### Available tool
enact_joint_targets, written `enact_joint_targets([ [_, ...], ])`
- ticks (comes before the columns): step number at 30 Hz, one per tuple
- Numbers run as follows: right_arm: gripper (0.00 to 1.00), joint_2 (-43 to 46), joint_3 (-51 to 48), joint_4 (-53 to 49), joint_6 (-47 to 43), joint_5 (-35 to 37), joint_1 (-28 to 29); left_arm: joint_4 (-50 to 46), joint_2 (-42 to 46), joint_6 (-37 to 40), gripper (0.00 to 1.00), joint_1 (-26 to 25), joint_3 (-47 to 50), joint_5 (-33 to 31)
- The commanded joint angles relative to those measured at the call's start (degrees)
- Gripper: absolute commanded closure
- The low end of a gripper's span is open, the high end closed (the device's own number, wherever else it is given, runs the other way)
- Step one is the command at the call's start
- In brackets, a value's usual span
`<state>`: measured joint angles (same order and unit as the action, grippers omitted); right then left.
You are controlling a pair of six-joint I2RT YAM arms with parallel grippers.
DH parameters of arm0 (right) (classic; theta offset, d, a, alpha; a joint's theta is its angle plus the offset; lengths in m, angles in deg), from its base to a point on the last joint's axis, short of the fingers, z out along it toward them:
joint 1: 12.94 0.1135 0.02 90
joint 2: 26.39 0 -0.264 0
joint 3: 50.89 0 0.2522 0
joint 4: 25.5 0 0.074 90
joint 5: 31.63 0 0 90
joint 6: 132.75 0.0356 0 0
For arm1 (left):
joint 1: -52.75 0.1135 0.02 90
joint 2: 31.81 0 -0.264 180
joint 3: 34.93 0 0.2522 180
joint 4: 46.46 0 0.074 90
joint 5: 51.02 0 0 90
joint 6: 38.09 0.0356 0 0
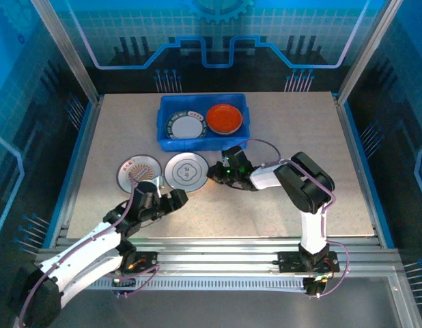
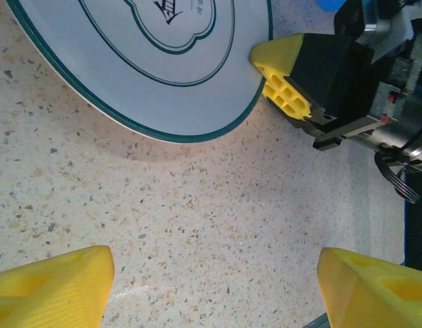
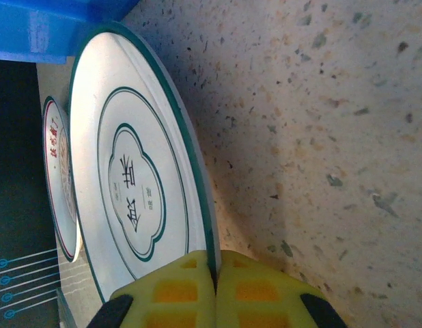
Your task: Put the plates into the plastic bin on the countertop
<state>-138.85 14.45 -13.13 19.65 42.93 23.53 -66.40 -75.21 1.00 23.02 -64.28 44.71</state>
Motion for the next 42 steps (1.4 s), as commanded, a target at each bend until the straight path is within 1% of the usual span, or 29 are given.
enact_joint_targets([
  [1,1.0,1.97,-3.93,-2.29,-0.31,1.1,-0.11,-0.5,-0.09,0.99,0.21,0.58,-0.35,-0.98],
  [3,1.0,3.06,-6.22,0.19,0.89,-0.24,-1.01,-0.46,-0.02,1.01,0.21,0.7,-0.4,-1.17],
  [7,1.0,5.16,-12.07,7.43,4.84,-6.63,-3.96,0.57,-0.02,0.57,0.21,1.53,-0.19,-1.01],
  [10,1.0,7.25,-16.72,10.93,6.54,-10.97,-5.94,1.91,-0.59,0.68,0.21,2.62,0.12,-0.33],
  [12,1.0,9.35,-19.03,11.33,6.73,-12.75,-6.73,2.99,-1.56,0.8,0.21,3.51,0.29,0.21],
  [17,1.0,15.48,-21.74,6.92,4.29,-15.61,-6.62,7.04,-5.42,1.66,0.21,4.77,0.06,1.31],
  [22,1.0,20.87,-23.04,3.3,2.65,-17.14,-6.59,11.48,-11.28,2.65,0.22,4.97,-1.11,2.12],
  [26,1.0,23.48,-23.36,1.9,1.98,-18.12,-6.18,13.91,-14.96,3.08,0.24,5.03,-1.97,2.81],
  [28,1.0,24.62,-23.01,0.17,1.1,-18.48,-5.65,15.27,-16.12,3.03,0.27,5.08,-2.3,3.05],
  [32,1.0,26.26,-21.68,-2.73,-0.76,-18.75,-4.71,16.26,-17.6,3.0,0.37,5.05,-3.46,3.48],
  [33,1.0,26.62,-21.1,-3.84,-1.54,-18.54,-4.42,16.56,-17.96,3.02,0.42,5.07,-3.72,3.61],
  [35,1.0,27.23,-20.23,-5.35,-2.56,-18.23,-4.05,17.01,-18.32,3.1,0.54,5.04,-4.16,4.01],
  [37,1.0,27.47,-19.88,-5.59,-2.88,-18.1,-3.95,17.1,-18.65,3.1,0.76,5.05,-4.66,4.24],
  [39,1.0,27.39,-19.82,-5.35,-2.79,-18.21,-3.95,17.07,-18.82,3.1,0.93,5.07,-4.88,4.45],
  [40,1.0,27.27,-19.68,-5.27,-2.76,-18.36,-3.95,16.98,-18.67,3.09,1.0,5.04,-4.91,4.55],
  [42,1.0,27.31,-19.75,-4.66,-2.46,-18.41,-3.95,17.07,-18.4,2.98,1.0,5.04,-4.86,4.61],
])
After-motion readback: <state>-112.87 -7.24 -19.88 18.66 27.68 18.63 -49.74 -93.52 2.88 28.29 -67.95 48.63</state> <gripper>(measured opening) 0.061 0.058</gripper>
